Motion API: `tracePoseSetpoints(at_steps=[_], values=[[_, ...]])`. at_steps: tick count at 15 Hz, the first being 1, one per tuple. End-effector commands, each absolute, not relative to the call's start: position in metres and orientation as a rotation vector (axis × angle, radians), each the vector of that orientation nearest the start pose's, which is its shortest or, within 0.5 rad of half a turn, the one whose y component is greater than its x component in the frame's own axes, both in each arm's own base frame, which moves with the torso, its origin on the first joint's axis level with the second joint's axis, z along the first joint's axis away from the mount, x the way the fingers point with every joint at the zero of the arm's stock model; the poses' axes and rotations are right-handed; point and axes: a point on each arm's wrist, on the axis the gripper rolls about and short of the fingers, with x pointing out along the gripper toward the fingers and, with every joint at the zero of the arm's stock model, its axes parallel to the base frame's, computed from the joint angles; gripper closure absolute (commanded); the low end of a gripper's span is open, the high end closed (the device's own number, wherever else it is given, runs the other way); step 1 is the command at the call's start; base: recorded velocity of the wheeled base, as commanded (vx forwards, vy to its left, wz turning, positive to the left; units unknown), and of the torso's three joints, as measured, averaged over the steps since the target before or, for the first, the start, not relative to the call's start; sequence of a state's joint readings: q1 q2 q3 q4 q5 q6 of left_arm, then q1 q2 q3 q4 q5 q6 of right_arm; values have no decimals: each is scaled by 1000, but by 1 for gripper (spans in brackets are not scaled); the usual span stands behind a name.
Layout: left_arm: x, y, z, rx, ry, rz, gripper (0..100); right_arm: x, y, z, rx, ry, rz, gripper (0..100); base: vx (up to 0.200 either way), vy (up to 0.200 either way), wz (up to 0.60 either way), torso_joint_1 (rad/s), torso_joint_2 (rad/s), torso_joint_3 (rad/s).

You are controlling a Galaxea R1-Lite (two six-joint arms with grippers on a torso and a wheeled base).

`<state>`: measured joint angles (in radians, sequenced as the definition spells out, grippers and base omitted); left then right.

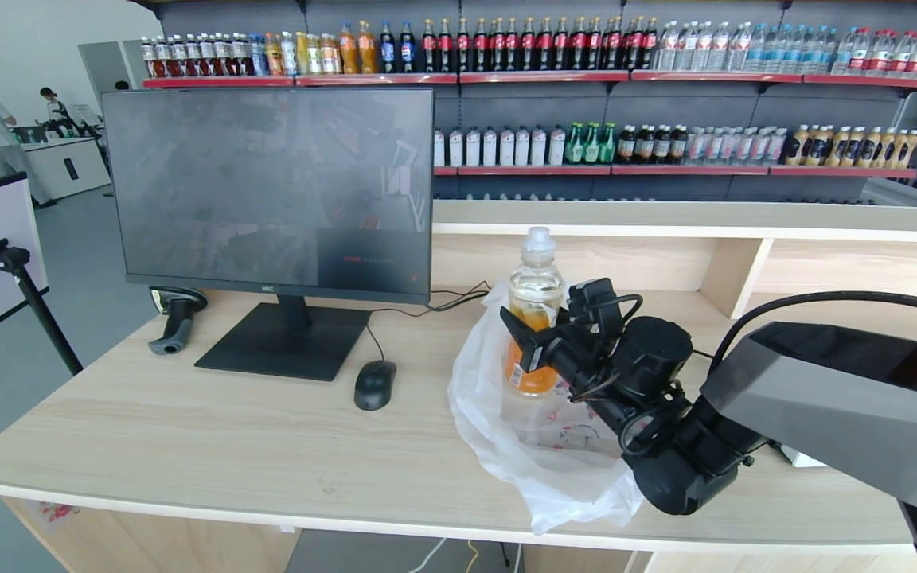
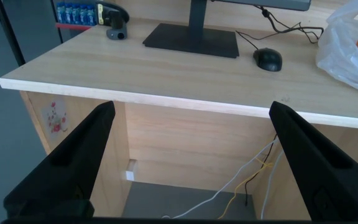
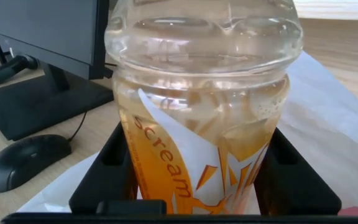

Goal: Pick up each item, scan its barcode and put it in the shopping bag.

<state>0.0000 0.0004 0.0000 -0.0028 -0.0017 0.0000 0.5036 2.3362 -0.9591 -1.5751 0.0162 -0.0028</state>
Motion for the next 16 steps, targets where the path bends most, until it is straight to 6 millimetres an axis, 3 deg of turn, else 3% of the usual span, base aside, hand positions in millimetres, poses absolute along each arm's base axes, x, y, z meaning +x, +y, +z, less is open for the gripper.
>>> tracePoseSetpoints(at_steps=[1, 6, 7, 10, 16], values=[[-23, 0, 76, 0, -3, -2, 0, 364, 200, 78, 42, -185, 517, 100, 0, 0, 0, 0, 0, 0], [-23, 0, 76, 0, -3, 0, 0, 358, 195, 71, 32, -144, 514, 100, 0, 0, 0, 0, 0, 0], [-23, 0, 76, 0, -3, -2, 0, 358, 195, 71, 32, -144, 513, 0, 0, 0, 0, 0, 0, 0], [-23, 0, 76, 0, -3, -2, 0, 358, 194, 74, 35, -151, 510, 0, 0, 0, 0, 0, 0, 0], [-23, 0, 76, 2, -2, -2, 0, 338, 182, 82, 40, -113, 508, 0, 0, 0, 0, 0, 0, 0]])
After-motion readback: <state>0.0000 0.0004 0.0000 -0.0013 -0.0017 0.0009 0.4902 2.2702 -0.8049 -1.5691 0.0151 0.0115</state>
